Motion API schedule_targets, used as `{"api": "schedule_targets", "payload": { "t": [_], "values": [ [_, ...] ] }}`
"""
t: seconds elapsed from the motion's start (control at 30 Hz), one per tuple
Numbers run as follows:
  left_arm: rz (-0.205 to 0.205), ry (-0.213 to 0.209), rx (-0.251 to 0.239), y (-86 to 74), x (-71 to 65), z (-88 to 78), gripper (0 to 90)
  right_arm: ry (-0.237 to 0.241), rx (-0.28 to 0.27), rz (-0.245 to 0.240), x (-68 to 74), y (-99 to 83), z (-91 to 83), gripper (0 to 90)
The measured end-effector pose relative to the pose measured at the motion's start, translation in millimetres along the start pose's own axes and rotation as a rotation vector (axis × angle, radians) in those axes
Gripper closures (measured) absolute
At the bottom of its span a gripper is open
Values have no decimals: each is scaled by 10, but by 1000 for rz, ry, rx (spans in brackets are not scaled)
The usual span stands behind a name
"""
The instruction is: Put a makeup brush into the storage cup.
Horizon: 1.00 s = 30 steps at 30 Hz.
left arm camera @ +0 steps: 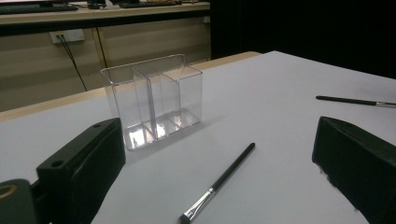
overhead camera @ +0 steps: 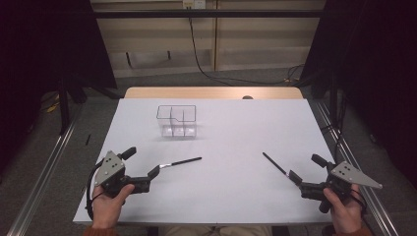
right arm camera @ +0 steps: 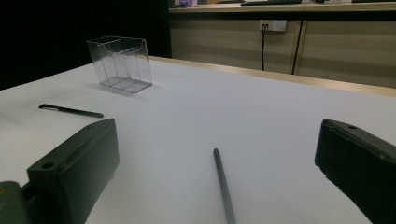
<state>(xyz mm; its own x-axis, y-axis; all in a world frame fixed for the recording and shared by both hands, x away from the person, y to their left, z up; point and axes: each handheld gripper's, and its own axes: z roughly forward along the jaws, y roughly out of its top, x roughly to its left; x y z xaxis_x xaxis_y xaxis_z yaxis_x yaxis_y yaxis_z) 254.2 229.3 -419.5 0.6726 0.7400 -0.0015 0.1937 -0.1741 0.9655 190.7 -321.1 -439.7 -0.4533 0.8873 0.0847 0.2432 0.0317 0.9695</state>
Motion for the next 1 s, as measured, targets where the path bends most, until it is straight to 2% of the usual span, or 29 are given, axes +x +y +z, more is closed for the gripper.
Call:
{"api": "schedule_targets", "payload": {
  "t": [0.03,0.17,0.47,0.7,0.87,1.0],
  "values": [
    [5,-13,4,25,-4,61,28,0,-2,1,1,-1,-2,0],
    [5,-21,-10,84,-25,125,27,-1,-4,4,-2,-2,-12,0],
    [27,-79,-21,237,-96,346,28,-1,-6,4,4,1,-8,0],
    [8,-82,-34,299,6,487,28,0,1,0,0,-1,-4,0],
    [12,-72,-8,280,71,579,25,0,0,1,-3,-1,-4,0],
    [-17,-68,5,268,130,649,21,0,0,2,-2,-1,-3,0]
  ]
}}
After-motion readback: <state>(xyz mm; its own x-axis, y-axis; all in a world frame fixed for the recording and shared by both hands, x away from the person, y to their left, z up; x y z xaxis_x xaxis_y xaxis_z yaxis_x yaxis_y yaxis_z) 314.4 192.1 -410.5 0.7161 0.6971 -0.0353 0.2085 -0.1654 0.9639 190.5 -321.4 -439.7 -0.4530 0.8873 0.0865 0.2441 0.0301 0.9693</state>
